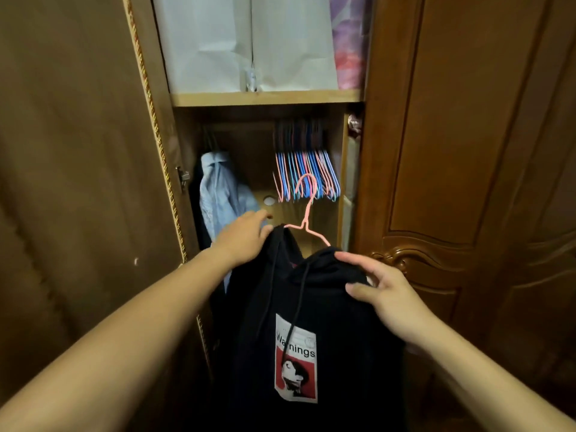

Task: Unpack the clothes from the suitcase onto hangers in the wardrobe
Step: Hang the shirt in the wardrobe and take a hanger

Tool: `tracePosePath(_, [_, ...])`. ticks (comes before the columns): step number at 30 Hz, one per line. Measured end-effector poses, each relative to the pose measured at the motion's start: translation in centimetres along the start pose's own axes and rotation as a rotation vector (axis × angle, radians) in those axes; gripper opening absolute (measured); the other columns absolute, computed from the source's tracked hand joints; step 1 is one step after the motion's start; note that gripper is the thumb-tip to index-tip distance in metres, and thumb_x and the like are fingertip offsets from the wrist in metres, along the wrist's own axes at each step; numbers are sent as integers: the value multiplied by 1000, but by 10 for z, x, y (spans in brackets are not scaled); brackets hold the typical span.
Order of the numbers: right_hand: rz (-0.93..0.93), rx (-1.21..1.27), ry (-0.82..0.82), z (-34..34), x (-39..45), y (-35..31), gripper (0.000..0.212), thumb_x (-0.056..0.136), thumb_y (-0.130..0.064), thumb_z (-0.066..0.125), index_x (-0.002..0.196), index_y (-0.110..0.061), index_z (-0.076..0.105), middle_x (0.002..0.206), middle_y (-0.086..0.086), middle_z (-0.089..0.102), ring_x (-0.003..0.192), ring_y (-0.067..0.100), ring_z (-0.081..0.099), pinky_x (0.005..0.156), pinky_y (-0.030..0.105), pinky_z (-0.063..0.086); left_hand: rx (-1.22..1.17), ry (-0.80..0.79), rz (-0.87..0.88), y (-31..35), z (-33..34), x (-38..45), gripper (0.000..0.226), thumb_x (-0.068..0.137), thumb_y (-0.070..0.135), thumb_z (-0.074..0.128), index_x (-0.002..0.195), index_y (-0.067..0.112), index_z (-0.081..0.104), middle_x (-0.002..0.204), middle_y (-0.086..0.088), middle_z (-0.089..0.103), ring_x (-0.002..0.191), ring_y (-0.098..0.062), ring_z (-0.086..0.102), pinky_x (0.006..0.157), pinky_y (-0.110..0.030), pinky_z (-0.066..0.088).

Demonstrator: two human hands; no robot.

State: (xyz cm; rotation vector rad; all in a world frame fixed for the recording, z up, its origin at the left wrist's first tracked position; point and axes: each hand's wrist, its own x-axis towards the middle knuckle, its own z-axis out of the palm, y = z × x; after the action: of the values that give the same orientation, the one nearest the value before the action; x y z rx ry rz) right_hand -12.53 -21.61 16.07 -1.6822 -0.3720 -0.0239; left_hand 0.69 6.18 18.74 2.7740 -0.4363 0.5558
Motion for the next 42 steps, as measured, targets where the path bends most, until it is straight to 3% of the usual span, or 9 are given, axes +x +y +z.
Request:
tracePosePath(5, [-19, 52, 115, 23, 44, 5, 48, 89, 11, 61, 116, -28, 73, 111, 2, 75, 105, 16, 70, 85, 24, 55, 158, 247, -91, -40, -22, 12, 38, 96, 22, 53, 134, 17, 57, 132, -16, 52, 120, -38, 50, 94, -50, 46])
tracePosePath(8, [37, 120, 94, 46, 73, 13, 57, 82, 19, 63, 124, -21, 69, 107, 10, 75, 103, 24, 71, 91, 36, 57, 392, 417, -126, -61, -35, 8, 37, 89, 20, 60, 125, 13, 65, 133, -21, 53, 130, -43, 39, 110, -53, 34])
tracePosePath(14, [2, 21, 71, 85, 155, 39, 69, 79, 17, 65, 132, -26, 64, 131, 8, 65, 122, 21, 61, 106, 43, 48, 750, 418, -200, -101, -45, -2, 24, 87, 22, 58, 106, 10, 67, 155, -27, 34, 148, -51, 12, 122, -58, -1])
tracePosePath(17, [-16, -14, 36, 97, 200, 46, 69, 82, 18, 62, 138, -22, 58, 134, 6, 62, 116, 28, 64, 99, 37, 51, 800, 443, -236, -100, -44, 5, 28, 87, 25, 58, 109, 11, 67, 158, -25, 31, 149, -54, 8, 123, -58, -1])
tracePosePath(20, [-11, -66, 49, 106, 236, 53, 66, 85, 18, 59, 141, -17, 55, 112, 1, 69, 110, 42, 60, 89, 37, 51, 880, 482, -250, -99, -58, 22, 32, 87, 28, 58, 115, 13, 65, 161, -24, 27, 148, -57, 3, 123, -60, -1])
tracePosePath(25, [25, -59, 64, 100, 298, 56, 66, 86, 13, 60, 139, -26, 55, 96, 13, 72, 71, 26, 67, 69, 33, 59, 940, 500, -275, -98, -83, 53, 34, 88, 30, 58, 118, 14, 62, 162, -24, 25, 147, -60, 1, 123, -61, 0])
tracePosePath(29, [-30, 24, 71, 98, 359, 36, 66, 87, 13, 60, 138, -26, 52, 92, -5, 67, 71, 2, 65, 60, 13, 52, 981, 510, -310, -104, -75, 64, 32, 86, 26, 60, 115, 13, 62, 158, -25, 33, 145, -63, -5, 122, -62, 0])
tracePosePath(36, [-72, -43, 66, 104, 451, 21, 68, 82, 10, 61, 143, -21, 53, 94, 5, 73, 72, 21, 65, 65, 29, 52, 1021, 544, -311, -114, -66, 70, 31, 82, 27, 60, 107, 9, 63, 152, -26, 40, 145, -63, -5, 122, -63, 7])
tracePosePath(42, [-146, 1, 144, 132, 453, 31, 63, 86, 7, 57, 142, -22, 54, 110, -1, 68, 73, 8, 65, 62, 15, 52, 1045, 545, -316, -116, -64, 72, 32, 81, 31, 56, 102, 8, 65, 153, -26, 40, 145, -63, -6, 122, -64, 8])
